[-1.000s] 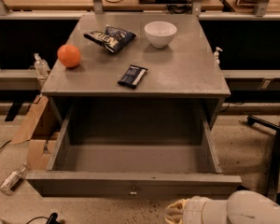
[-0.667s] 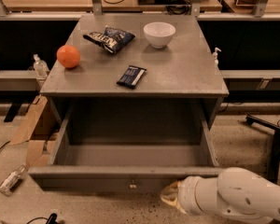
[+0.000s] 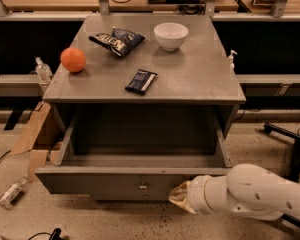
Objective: Close top drawer
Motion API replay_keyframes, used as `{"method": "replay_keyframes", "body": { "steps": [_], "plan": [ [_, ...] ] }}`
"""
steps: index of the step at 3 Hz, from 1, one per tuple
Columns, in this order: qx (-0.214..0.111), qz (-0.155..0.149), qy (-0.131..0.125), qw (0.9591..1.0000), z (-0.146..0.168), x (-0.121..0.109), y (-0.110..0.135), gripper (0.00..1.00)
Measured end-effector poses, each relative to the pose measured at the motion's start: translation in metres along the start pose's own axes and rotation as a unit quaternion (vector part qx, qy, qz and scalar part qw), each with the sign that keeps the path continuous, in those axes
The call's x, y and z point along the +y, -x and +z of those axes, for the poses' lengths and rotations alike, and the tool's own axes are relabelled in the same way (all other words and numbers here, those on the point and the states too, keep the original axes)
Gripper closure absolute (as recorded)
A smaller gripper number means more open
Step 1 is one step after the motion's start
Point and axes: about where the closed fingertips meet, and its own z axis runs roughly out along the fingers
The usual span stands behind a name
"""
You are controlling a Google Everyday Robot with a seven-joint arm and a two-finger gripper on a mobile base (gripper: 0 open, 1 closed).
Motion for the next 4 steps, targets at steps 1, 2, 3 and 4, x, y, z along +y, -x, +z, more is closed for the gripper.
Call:
{"method": "replay_keyframes", "body": {
  "steps": [1, 2, 3, 4],
  "plan": [
    [-0.002, -0.002, -0.002, 1.0, 0.003, -0.013, 0.007, 1.0],
    [-0.002, -0.011, -0.009, 0.9999, 0.006, -0.045, 0.023, 1.0],
    [-0.004, -0.01, -0.007, 0.9999, 0.007, -0.042, 0.024, 1.0],
    [0.012, -0.021, -0.015, 0.9996, 0.005, -0.066, 0.028, 1.0]
  ]
}}
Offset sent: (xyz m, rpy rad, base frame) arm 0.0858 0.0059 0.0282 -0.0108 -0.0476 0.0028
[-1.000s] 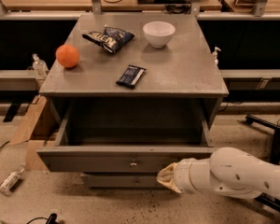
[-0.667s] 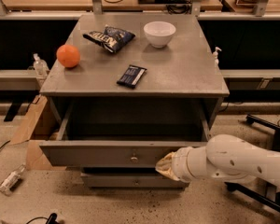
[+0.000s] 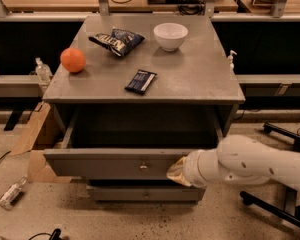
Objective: Close top drawer
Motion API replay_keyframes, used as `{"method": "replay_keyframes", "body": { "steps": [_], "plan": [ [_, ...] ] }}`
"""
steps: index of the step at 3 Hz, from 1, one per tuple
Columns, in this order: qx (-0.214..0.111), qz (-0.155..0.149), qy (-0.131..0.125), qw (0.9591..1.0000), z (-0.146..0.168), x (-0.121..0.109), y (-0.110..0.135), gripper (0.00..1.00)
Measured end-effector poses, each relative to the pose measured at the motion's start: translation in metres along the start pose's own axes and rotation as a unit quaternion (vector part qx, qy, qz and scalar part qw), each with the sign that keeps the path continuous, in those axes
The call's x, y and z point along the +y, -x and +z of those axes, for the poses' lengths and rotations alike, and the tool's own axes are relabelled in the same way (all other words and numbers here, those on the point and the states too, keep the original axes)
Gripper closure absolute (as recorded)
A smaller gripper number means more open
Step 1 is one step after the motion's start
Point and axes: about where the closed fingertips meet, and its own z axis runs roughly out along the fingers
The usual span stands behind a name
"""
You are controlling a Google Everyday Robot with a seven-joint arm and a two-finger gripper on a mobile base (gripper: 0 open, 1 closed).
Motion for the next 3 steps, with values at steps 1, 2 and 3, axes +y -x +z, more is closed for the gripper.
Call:
{"method": "replay_keyframes", "body": {
  "steps": [1, 2, 3],
  "plan": [
    [0.002, -0.003, 0.0, 1.0, -0.001, -0.004, 0.0, 1.0],
    [0.006, -0.008, -0.005, 0.9999, 0.002, -0.039, 0.0, 1.0],
    [0.006, -0.008, -0.005, 0.9999, 0.001, -0.037, -0.001, 1.0]
  ]
}}
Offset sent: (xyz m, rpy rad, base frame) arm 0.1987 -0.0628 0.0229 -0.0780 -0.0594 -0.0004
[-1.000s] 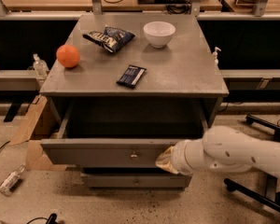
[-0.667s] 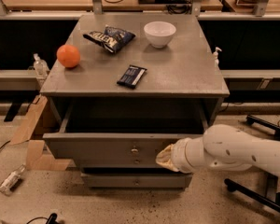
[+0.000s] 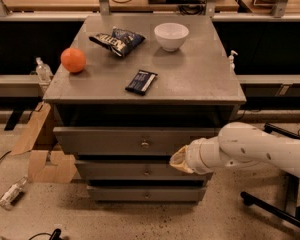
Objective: Close top drawer
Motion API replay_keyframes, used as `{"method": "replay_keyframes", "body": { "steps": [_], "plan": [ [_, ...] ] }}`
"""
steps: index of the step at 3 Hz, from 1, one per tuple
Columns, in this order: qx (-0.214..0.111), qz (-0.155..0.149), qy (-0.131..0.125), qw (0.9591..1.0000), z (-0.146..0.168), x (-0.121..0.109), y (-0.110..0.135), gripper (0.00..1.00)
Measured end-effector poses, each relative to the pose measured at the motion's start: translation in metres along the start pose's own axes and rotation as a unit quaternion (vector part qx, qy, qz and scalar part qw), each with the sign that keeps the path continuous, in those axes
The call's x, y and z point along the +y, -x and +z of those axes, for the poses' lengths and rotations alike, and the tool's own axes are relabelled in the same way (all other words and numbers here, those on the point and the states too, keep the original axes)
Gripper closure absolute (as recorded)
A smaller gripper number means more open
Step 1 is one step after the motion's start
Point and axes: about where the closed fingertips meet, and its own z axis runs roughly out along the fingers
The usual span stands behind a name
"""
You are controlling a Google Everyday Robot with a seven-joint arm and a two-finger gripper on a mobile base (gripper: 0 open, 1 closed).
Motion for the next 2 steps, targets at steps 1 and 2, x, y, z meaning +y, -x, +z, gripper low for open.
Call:
{"method": "replay_keyframes", "body": {
  "steps": [1, 2],
  "plan": [
    [0.013, 0.021, 0.005, 0.9997, 0.0237, -0.0618, -0.0265, 1.0],
    [0.013, 0.021, 0.005, 0.9997, 0.0237, -0.0618, -0.0265, 1.0]
  ]
}}
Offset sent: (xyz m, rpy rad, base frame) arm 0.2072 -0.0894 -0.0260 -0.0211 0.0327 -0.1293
